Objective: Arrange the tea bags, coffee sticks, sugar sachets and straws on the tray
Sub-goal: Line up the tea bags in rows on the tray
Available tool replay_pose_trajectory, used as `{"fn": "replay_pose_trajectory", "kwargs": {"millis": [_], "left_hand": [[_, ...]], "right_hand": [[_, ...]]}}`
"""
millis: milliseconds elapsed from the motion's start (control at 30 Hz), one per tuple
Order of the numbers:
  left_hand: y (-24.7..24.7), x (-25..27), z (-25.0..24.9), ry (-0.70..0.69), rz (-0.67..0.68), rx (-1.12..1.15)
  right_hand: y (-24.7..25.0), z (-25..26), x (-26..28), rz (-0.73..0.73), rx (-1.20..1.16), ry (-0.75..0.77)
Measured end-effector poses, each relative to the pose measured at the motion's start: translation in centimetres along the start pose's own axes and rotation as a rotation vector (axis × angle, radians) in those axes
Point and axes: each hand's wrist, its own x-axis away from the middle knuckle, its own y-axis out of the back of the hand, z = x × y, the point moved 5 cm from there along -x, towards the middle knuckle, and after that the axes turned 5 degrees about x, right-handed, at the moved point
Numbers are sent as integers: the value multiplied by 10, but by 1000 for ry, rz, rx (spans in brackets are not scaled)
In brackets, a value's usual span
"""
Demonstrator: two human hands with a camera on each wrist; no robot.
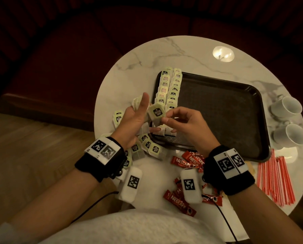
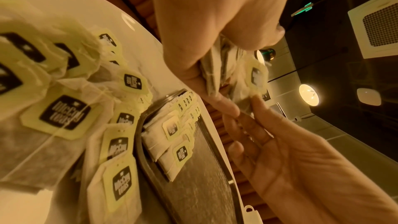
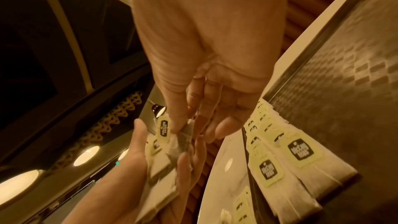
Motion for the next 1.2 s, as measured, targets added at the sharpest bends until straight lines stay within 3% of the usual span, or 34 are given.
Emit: {"fn": "replay_pose_trajectory", "kwargs": {"millis": [333,467,633,833,933,1067,1200], "left_hand": [[3,-1,-10,-131,-2,-42],[1,-1,-12,-164,22,-67],[5,-3,-11,-156,-58,-34],[1,-1,-10,-131,41,-64],[4,-2,-8,-111,6,0],[11,-5,-3,-66,-35,61],[18,-3,5,-29,-46,67]], "right_hand": [[9,3,3,-73,-223,14],[10,3,1,-80,-198,6],[9,5,4,-55,-162,25],[13,0,3,-80,-103,26],[12,-2,4,-57,-42,29],[20,-17,5,-80,-49,-31],[26,-49,8,-96,-8,-194]]}}
